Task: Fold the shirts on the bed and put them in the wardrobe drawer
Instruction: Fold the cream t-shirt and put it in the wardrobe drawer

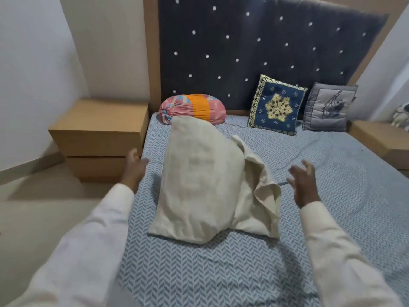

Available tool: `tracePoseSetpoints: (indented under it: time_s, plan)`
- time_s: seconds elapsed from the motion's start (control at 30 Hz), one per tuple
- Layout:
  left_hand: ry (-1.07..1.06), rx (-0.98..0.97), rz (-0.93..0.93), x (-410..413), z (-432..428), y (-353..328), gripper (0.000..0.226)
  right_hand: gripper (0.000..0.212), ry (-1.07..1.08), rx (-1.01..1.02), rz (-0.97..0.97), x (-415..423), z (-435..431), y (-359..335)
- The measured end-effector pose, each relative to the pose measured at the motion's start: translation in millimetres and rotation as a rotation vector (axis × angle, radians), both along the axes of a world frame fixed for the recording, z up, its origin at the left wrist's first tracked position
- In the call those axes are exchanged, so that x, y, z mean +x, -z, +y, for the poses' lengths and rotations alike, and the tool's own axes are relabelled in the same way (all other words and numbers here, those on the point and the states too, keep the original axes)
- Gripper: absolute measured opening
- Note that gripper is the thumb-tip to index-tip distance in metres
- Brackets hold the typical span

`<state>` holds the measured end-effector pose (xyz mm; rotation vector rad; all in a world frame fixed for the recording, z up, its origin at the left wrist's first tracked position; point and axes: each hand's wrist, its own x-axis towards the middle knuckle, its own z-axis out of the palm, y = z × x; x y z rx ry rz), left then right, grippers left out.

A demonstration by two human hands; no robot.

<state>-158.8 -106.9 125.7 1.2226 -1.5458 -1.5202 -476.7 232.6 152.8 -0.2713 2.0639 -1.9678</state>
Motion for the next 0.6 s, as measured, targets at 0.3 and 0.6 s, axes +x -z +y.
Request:
tracePoseSetpoints:
  time_s: [0.3,0.6]
  plan:
    - [0.440,0.025,-0.828,6.1,81.2,127.1,0.071,0.086,-0.145,1.058,-0.206,7.3,46.0,195.8]
    - [-0.204,-0.029,-0.274,13.9,77.6,106.9,0.021,0.047,0.077,-0.190,-0.328,-5.4,21.2,112.2]
